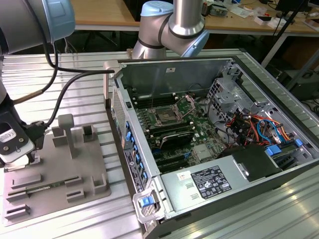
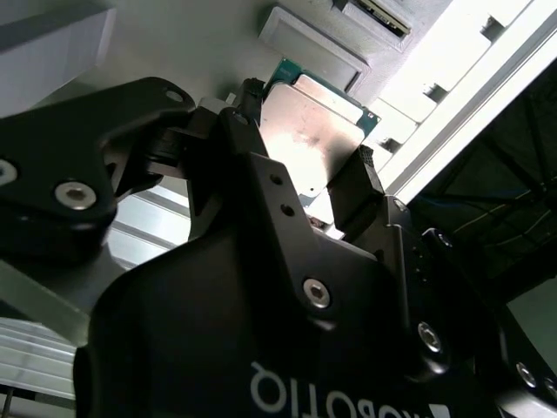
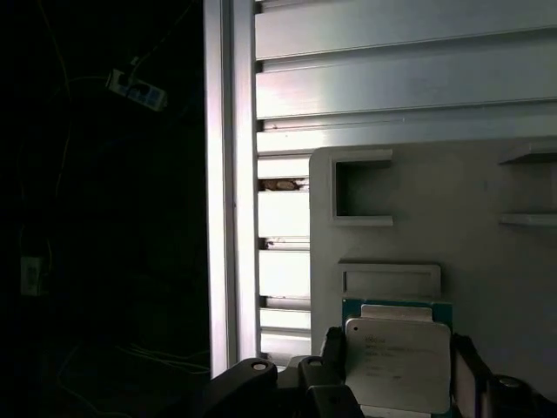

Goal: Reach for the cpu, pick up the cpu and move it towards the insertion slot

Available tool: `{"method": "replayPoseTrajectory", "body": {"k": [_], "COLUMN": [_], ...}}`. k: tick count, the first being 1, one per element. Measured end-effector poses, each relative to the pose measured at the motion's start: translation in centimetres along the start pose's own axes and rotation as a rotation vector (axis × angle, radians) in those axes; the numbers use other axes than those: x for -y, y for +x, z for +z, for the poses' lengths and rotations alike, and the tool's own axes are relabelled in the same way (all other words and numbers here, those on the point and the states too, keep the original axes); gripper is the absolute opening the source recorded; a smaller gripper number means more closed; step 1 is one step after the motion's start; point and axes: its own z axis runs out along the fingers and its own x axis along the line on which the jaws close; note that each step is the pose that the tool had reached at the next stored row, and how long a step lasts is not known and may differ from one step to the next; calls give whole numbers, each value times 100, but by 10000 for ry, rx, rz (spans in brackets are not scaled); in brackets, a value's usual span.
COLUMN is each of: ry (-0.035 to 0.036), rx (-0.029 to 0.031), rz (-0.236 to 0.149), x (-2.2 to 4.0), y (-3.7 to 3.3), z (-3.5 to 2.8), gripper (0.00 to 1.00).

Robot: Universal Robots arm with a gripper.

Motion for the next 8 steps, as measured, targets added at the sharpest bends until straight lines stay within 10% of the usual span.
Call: {"method": "replayPoseTrajectory", "body": {"k": [8], "ry": [-3], "rx": [-1], "rz": [1], "x": [2], "y": [0], "z": [-79], "gripper": [55]}}
